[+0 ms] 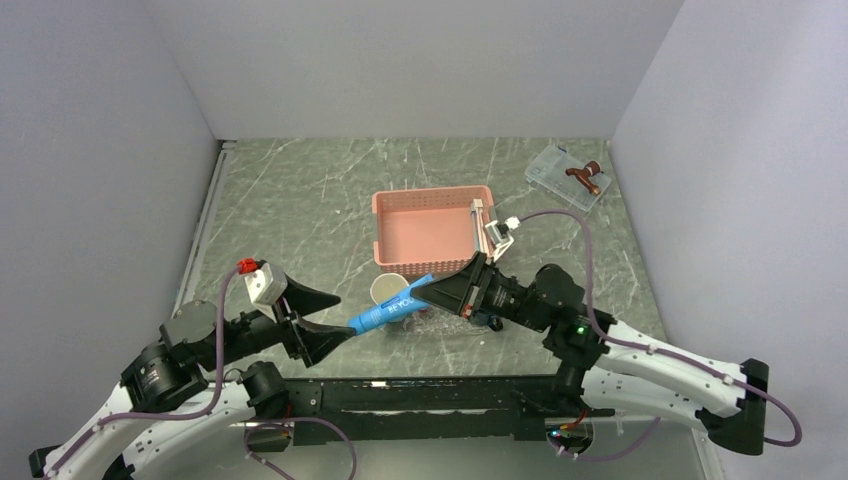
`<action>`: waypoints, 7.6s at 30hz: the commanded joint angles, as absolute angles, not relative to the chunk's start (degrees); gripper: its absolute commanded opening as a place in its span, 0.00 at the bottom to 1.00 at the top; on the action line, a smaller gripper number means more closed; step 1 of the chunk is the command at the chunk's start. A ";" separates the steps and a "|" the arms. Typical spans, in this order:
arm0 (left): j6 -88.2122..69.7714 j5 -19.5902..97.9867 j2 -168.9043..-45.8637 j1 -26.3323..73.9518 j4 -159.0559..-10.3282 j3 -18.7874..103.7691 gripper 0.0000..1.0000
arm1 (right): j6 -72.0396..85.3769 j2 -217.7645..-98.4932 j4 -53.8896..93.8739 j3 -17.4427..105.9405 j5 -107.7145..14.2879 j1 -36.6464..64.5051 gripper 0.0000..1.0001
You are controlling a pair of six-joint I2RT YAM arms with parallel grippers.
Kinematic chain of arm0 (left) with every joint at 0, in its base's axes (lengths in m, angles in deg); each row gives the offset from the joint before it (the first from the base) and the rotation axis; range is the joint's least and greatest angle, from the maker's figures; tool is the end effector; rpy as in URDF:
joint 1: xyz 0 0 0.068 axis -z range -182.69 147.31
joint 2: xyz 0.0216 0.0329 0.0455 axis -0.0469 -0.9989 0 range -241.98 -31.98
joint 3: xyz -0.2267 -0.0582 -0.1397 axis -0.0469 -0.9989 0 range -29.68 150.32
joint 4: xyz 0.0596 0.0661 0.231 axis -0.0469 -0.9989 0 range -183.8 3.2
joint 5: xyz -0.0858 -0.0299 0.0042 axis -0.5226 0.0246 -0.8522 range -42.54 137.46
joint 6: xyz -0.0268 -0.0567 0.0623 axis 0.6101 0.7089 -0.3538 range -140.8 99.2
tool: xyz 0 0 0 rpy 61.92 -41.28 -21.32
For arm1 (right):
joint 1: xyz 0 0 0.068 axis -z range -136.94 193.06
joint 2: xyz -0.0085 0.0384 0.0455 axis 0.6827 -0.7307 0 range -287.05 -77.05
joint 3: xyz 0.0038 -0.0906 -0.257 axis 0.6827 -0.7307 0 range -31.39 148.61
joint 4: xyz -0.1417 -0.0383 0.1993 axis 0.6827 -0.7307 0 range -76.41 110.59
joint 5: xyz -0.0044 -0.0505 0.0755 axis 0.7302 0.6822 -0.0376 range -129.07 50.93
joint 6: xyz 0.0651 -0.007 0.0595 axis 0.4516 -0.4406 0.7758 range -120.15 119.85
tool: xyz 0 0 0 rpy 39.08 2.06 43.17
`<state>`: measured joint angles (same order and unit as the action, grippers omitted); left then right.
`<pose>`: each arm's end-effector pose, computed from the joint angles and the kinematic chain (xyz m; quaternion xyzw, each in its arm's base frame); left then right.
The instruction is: Prepare toiletry sets of a toothbrush and toothpaste on the tray
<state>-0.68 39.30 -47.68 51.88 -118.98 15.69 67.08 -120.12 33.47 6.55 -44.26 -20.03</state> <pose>0.0420 -0.0782 0.3443 0.2604 0.6738 -0.4592 0.5171 0.0901 0.1930 0.3533 -0.0103 0.6579 0.6953 0.2891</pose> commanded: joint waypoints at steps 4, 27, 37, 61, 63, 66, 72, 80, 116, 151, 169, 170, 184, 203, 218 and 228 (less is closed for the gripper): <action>-3.60 44.21 -48.47 51.63 -120.97 19.56 0.95 | 51.00 -117.69 2.84 22.10 -34.55 -20.34 0.00; -3.66 58.35 -49.21 51.67 -127.90 16.90 0.99 | 29.57 -134.41 -27.99 40.80 -10.74 -20.36 0.00; -3.22 60.31 -49.29 51.63 -128.82 16.02 0.99 | 28.41 -140.34 -20.30 36.28 -7.02 -20.16 0.00; -3.57 59.49 -50.52 51.57 -128.64 16.02 0.99 | 29.58 -144.25 -10.19 29.72 -11.85 -16.74 0.00; -3.53 59.49 -50.54 51.59 -128.65 16.02 0.99 | 29.85 -144.44 -9.47 29.03 -12.52 -16.46 0.00; -3.53 59.52 -50.61 51.60 -128.66 16.02 0.99 | 30.13 -144.75 -8.98 28.50 -13.20 -16.15 0.00; -3.55 59.61 -50.78 51.57 -128.72 16.02 0.99 | 30.46 -145.14 -8.24 27.43 -13.79 -15.92 0.00; -3.40 59.73 -50.97 51.54 -128.81 15.98 0.99 | 31.82 -146.22 -6.06 24.82 -13.79 -15.89 0.00; -3.47 59.56 -51.23 51.54 -128.82 16.02 0.99 | 36.90 -146.26 -1.92 18.93 -8.58 -15.90 0.00; -3.70 59.58 -51.39 51.59 -128.81 16.11 0.99 | 38.39 -146.13 -4.41 22.59 -8.69 -15.87 0.45; -3.74 59.54 -51.48 51.55 -128.73 16.02 1.00 | 30.77 -146.11 -10.11 35.33 -9.62 -8.55 0.56; -3.78 59.49 -51.53 51.58 -128.74 16.01 0.99 | 30.02 -146.59 -10.23 35.83 -10.15 -7.32 0.56; -4.10 58.59 -52.42 51.21 -128.46 16.02 0.99 | 23.49 -160.97 -7.88 39.14 -17.19 5.89 0.56; -4.85 57.66 -54.32 50.58 -128.54 16.29 0.99 | 20.60 -180.92 -6.94 46.62 -15.39 10.80 0.55; -5.22 56.86 -55.59 49.91 -128.46 16.38 0.99 | 20.29 -189.42 -6.64 50.44 -14.54 13.54 0.54; -5.50 56.29 -55.87 49.27 -128.29 16.38 0.99 | 20.27 -192.00 -5.74 50.92 -17.24 14.60 0.45</action>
